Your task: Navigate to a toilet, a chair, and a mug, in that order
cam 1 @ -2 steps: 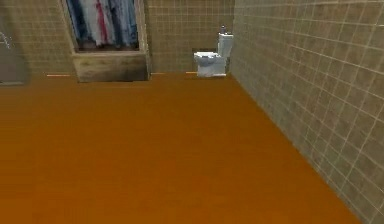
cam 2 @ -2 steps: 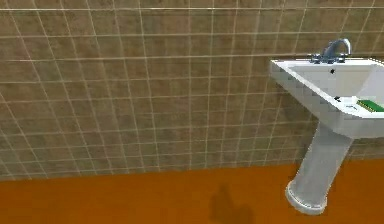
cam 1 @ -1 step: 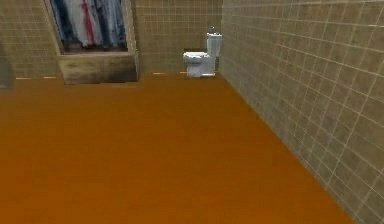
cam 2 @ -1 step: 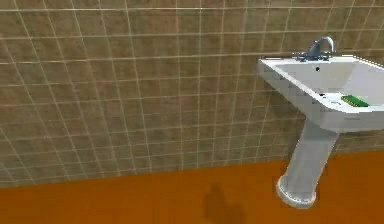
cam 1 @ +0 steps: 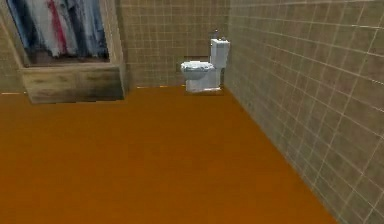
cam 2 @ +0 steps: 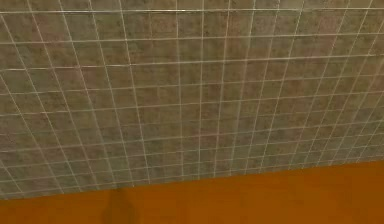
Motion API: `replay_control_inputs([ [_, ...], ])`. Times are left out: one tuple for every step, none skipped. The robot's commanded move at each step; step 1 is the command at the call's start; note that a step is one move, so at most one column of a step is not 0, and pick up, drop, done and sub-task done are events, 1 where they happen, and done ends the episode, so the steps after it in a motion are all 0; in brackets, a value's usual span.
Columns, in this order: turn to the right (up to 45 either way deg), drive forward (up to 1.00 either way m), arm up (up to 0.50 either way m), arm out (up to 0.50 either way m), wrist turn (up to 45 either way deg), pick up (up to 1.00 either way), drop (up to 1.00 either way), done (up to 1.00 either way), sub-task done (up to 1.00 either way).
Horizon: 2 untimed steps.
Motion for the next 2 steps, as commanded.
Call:
replay_control_inputs([
  [0.0, 1.0, 0.0, 0.0, 0.0, 0.0, 0.0, 0.0, 0.0],
  [0.0, 1.0, 0.0, 0.0, 0.0, 0.0, 0.0, 0.0, 0.0],
])
